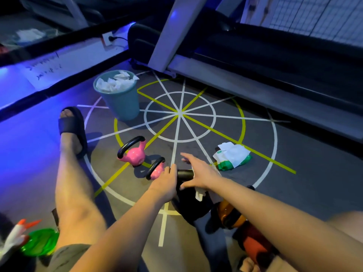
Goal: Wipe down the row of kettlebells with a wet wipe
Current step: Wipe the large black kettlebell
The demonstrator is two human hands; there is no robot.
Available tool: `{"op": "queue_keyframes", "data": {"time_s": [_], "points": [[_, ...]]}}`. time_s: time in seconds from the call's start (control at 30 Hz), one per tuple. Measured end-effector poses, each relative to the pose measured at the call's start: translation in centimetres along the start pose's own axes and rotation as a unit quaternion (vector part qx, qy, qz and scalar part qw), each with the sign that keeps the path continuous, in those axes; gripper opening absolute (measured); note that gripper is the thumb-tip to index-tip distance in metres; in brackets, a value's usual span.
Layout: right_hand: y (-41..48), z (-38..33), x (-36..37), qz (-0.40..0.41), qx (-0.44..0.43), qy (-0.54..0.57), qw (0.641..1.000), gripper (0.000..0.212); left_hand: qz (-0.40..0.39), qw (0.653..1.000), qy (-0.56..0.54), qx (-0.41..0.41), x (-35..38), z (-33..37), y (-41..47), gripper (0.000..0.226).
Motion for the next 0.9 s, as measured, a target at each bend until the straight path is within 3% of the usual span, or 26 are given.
{"op": "queue_keyframes", "data": {"time_s": [0.13,0.27,0.33,0.47,0.63,0.9], "points": [[-1.6,1.3,-0.8,0.02,-0.012,-0.026,0.999,0.119,0.004,1.0,-0.01,0.004,0.1,0.0,0.0,0.045],[-3.8,2.6,0.2,0.009,-0.05,-0.074,0.996,0.088,0.02,1.0,-0.021,0.001,0.3,-0.2,0.1,0.038],[-4.3,3.4,0.7,0.035,-0.034,-0.092,0.995,0.077,0.027,0.999,-0.028,0.004,0.4,-0.2,0.1,0.035],[-4.2,4.4,1.4,0.037,0.031,-0.109,0.993,0.076,0.025,0.999,-0.032,0.008,0.7,-0.5,0.3,0.034],[-1.5,2.1,0.6,0.014,0.046,-0.214,0.976,0.045,0.018,0.999,-0.035,0.008,0.8,-0.8,0.6,0.039],[0.6,-2.0,0.6,0.026,-0.002,-0.276,0.961,0.034,0.011,1.0,-0.015,0.012,0.4,-0.5,0.4,0.04]]}}
Point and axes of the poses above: each hand's wrist, its own y-axis towards the middle knuckle, its own x-axis out of the palm, z = x × y, the point moved 5 cm from there along y, towards the middle knuckle, and after that the axes turned 14 degrees about -y, right-handed, at the moved point
